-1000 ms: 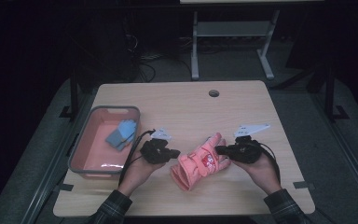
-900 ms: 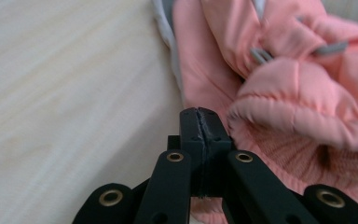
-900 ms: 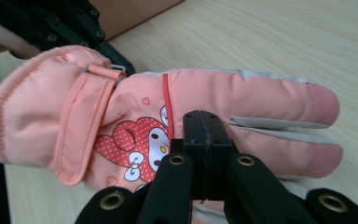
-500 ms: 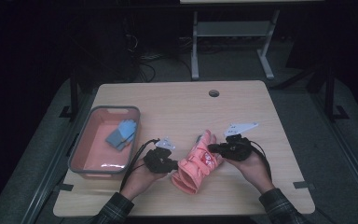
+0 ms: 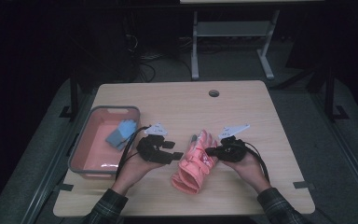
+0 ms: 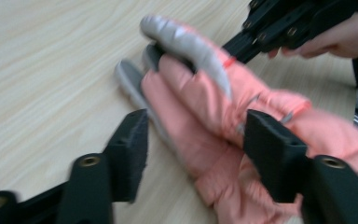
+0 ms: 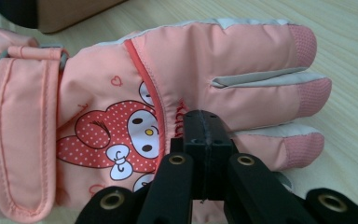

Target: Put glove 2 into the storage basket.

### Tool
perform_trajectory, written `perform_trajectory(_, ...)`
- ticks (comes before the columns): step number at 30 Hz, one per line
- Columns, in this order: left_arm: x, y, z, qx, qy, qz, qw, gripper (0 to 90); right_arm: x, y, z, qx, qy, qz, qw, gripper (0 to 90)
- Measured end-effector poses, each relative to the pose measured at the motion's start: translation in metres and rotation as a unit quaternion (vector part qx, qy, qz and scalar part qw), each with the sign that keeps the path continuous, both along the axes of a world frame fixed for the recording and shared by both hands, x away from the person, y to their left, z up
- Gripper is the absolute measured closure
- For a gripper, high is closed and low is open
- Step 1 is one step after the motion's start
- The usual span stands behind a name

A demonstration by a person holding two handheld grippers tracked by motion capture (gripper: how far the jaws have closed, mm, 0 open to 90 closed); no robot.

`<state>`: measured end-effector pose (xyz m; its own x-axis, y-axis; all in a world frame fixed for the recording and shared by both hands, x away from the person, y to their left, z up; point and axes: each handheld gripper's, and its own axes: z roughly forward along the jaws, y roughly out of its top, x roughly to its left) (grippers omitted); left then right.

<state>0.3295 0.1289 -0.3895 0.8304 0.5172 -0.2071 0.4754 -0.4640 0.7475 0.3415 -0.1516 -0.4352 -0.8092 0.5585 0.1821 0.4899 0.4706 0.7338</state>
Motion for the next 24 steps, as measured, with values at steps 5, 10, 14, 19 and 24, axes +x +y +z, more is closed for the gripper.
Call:
perform_trajectory(5, 0.004, -0.015, 0.006, 0.0, -0.009, -0.009, 0.9999, 24.0, 0.0, 0.002, -0.001, -0.005, 0.003, 0.0, 1.0, 90.0)
perform_trajectory(10, 0.01, -0.032, 0.007, 0.006, -0.01, -0.007, 0.9999, 16.0, 0.0, 0.006, -0.003, -0.008, 0.005, 0.002, 1.0, 90.0)
perform_trajectory(14, 0.015, -0.043, 0.002, 0.02, -0.007, -0.008, 0.9997, 13.5, 0.0, 0.008, -0.003, -0.011, 0.002, 0.003, 0.9999, 90.0)
perform_trajectory(19, 0.018, -0.052, -0.013, 0.043, 0.006, -0.003, 0.999, 13.1, 0.0, 0.008, -0.003, -0.011, 0.002, 0.003, 0.9999, 90.0)
perform_trajectory(24, 0.023, -0.05, -0.03, 0.044, 0.033, 0.004, 0.9985, 12.7, 0.0, 0.009, -0.004, -0.015, -0.001, 0.007, 0.9999, 90.0)
